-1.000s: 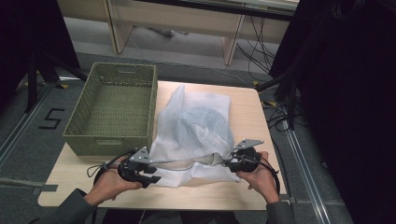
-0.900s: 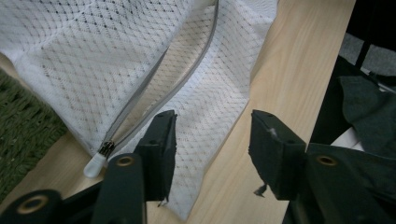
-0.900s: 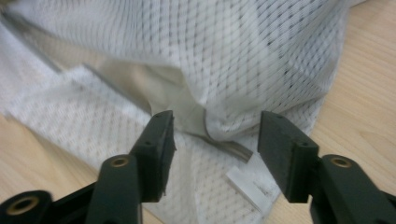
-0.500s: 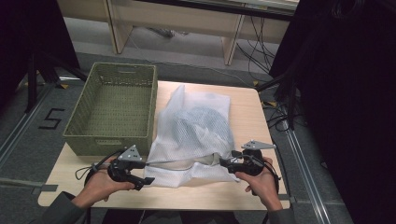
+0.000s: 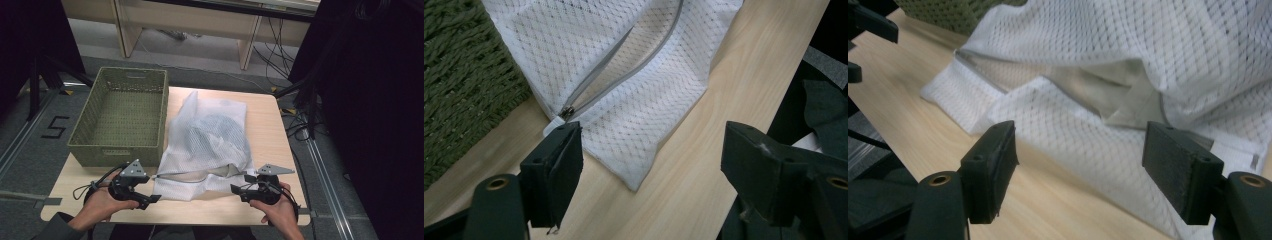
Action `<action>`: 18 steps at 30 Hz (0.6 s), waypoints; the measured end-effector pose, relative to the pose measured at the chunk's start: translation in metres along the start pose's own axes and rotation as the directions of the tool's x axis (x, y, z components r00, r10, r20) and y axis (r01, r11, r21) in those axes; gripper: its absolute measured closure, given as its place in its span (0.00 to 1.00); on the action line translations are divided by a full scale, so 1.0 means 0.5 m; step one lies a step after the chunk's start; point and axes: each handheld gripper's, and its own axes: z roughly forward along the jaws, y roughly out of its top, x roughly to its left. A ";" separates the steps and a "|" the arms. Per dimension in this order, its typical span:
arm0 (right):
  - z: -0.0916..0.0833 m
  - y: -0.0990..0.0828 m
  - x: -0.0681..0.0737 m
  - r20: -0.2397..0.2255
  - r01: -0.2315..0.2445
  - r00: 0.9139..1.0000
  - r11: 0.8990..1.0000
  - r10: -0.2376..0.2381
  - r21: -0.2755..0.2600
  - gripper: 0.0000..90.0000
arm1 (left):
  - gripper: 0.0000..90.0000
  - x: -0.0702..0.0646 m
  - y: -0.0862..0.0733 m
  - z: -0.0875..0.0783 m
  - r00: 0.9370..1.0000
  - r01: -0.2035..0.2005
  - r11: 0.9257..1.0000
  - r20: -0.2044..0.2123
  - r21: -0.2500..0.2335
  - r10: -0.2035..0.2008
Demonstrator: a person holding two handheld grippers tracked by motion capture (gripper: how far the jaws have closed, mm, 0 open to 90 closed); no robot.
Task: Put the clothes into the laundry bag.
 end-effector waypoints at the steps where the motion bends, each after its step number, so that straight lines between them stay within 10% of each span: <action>1: -0.001 -0.003 -0.004 0.006 0.035 0.999 0.999 -0.035 0.000 0.34 | 0.27 -0.001 -0.001 -0.003 1.000 -0.014 1.000 -0.002 0.002 0.014; 18: -0.030 -0.049 -0.003 0.093 0.100 0.990 0.991 -0.108 0.084 0.34 | 0.27 -0.006 -0.012 -0.008 1.000 -0.004 1.000 -0.013 0.008 0.004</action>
